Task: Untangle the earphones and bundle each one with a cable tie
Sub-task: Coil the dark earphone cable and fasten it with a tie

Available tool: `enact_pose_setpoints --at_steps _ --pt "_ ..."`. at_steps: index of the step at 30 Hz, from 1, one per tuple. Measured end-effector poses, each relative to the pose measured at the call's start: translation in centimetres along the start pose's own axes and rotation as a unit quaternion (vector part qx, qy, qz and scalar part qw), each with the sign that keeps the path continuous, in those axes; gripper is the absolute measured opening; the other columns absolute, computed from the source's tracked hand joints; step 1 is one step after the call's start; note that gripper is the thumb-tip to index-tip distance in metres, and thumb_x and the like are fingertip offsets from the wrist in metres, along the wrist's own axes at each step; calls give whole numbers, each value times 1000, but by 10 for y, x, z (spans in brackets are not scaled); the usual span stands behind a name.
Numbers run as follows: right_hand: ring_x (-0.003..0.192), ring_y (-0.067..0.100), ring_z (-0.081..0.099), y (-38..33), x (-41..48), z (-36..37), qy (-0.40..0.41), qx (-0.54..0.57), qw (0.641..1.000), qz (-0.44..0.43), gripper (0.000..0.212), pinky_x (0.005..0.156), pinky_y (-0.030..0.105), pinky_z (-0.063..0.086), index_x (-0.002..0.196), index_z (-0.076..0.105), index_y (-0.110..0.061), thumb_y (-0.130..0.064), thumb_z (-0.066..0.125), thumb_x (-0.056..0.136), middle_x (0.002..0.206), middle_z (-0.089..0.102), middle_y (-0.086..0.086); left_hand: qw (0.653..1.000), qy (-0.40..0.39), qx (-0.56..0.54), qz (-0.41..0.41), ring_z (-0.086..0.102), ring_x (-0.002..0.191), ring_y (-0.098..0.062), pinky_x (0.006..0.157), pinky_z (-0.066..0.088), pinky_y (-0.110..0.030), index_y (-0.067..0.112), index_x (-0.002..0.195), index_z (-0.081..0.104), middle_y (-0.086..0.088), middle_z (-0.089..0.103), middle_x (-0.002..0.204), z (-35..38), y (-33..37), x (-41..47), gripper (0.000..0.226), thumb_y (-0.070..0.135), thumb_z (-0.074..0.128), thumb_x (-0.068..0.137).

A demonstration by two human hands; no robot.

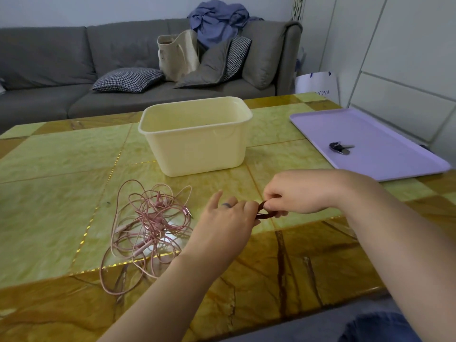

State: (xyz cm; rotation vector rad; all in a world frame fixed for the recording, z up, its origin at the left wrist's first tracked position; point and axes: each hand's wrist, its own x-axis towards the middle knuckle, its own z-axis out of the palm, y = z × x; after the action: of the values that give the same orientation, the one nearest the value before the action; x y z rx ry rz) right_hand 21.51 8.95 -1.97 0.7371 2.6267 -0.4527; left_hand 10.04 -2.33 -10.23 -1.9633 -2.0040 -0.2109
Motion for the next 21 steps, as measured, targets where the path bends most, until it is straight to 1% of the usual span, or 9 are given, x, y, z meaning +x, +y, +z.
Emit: enact_pose_setpoints --at_steps 3,5,7,10,14,15,18,19,21 --pt "79 13 65 9 -2 1 -28 94 995 3 32 80 30 51 83 59 -13 -30 38 100 82 70 -3 999 20 23 14 64 67 -19 91 49 -49 18 75 57 6 63 64 0 3 0 13 21 60 87" --pt "82 14 68 16 1 6 -39 204 978 -11 30 88 34 54 80 54 -11 -24 36 101 74 61 -1 999 27 23 -8 64 72 -21 93 47 -52 17 74 55 4 63 67 0 4 2 19 18 72 80" --pt "76 19 67 24 4 12 -52 347 936 -29 31 89 37 54 74 49 -10 -16 36 101 69 49 2 999 47 17 -12 64 75 -23 93 48 -52 16 73 54 2 62 70 0 4 3 17 19 65 85" --pt "68 23 61 35 6 20 -74 516 852 -46 32 78 37 54 73 52 -7 -12 35 100 63 41 5 997 78 8 1 60 77 -23 92 50 -47 14 77 55 0 58 79 -1 3 5 30 32 38 94" --pt "64 23 55 33 7 37 -43 602 796 -48 33 69 32 52 75 54 -6 -15 35 100 60 42 4 997 73 -4 -6 59 73 -22 84 52 -42 14 78 56 0 58 78 -1 4 7 34 33 33 94" --pt "64 21 55 33 7 43 -8 596 802 -44 33 67 31 51 77 56 -7 -18 36 101 61 47 4 998 56 -15 -25 60 71 -23 80 51 -40 15 76 55 2 58 75 -2 9 7 34 33 32 95" --pt "68 14 60 32 6 60 168 443 880 -32 38 66 27 43 85 63 -9 -34 39 101 72 62 1 993 -29 -78 -81 58 81 -23 71 35 -31 20 85 44 7 54 82 -2 18 8 29 36 26 100" --pt "70 14 61 33 4 64 224 391 892 -20 40 66 28 43 87 64 -9 -37 39 100 76 64 0 987 -52 -114 -104 57 84 -23 69 33 -31 20 88 42 7 54 85 0 21 10 27 37 26 101" --pt "78 20 63 42 0 71 329 311 891 17 36 71 37 48 87 65 -11 -37 42 99 83 67 4 969 -85 -185 -144 58 82 -26 69 42 -35 18 91 47 3 60 89 1 26 12 30 38 27 101"
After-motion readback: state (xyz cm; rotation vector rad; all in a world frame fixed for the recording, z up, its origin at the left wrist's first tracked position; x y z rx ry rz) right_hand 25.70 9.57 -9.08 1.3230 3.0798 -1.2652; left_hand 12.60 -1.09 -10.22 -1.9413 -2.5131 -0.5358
